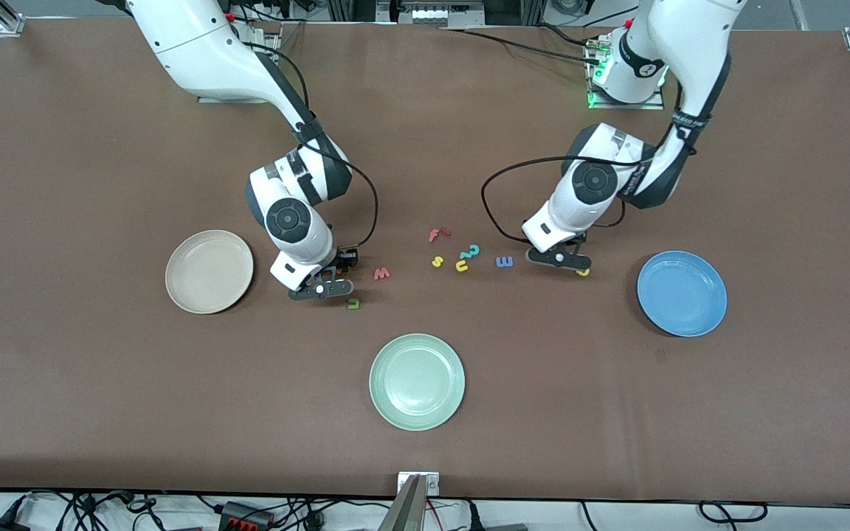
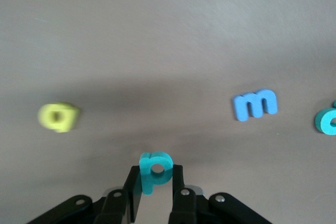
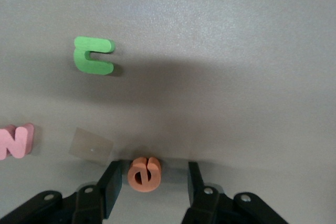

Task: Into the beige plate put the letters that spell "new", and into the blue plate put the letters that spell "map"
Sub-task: 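Release the p on the blue plate while the right gripper carries orange letter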

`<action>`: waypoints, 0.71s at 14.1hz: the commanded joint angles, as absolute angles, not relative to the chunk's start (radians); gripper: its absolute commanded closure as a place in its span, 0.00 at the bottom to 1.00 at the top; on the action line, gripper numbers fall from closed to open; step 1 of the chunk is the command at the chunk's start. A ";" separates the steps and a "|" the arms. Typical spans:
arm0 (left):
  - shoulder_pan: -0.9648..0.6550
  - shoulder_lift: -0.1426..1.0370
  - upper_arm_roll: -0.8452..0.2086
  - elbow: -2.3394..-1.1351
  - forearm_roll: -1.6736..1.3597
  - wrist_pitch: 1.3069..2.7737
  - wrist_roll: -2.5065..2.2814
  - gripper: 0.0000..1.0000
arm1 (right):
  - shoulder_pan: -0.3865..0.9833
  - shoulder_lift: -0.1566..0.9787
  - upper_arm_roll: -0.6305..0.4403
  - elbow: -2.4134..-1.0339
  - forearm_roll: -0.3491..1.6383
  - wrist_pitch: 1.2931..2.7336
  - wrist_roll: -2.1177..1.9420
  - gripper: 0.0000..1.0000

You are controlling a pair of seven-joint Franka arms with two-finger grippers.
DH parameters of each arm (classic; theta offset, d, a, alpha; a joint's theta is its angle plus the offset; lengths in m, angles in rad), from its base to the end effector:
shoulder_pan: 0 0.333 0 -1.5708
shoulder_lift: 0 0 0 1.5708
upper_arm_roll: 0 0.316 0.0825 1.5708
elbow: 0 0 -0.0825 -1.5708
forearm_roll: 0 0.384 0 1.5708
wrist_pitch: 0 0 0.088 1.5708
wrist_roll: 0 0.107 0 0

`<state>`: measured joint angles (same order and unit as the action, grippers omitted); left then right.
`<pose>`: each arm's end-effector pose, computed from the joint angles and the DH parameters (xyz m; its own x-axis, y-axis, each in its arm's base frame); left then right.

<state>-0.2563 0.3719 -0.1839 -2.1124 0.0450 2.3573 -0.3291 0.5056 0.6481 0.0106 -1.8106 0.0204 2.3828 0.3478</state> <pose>0.5123 -0.2405 0.2300 0.9829 -0.1350 -0.1252 -0.1363 -0.9907 -0.0018 0.5589 0.3170 0.1760 0.9856 0.1498 -0.0780 0.1509 -0.9885 0.0078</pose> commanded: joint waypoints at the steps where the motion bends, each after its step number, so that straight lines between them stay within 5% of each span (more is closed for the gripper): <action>1: -0.148 0.347 -0.189 -2.013 0.093 2.214 -0.220 0.82 | 0.515 0.663 0.006 -1.789 0.018 2.385 0.354 0.50; 5: -0.002 0.354 -0.183 -1.994 0.100 2.214 0.036 0.83 | 0.517 0.663 0.008 -1.789 0.018 2.384 0.348 0.85; 10: 0.112 0.399 -0.195 -2.002 0.150 2.269 0.149 0.83 | 0.490 0.629 -0.002 -1.764 0.022 2.346 0.339 0.91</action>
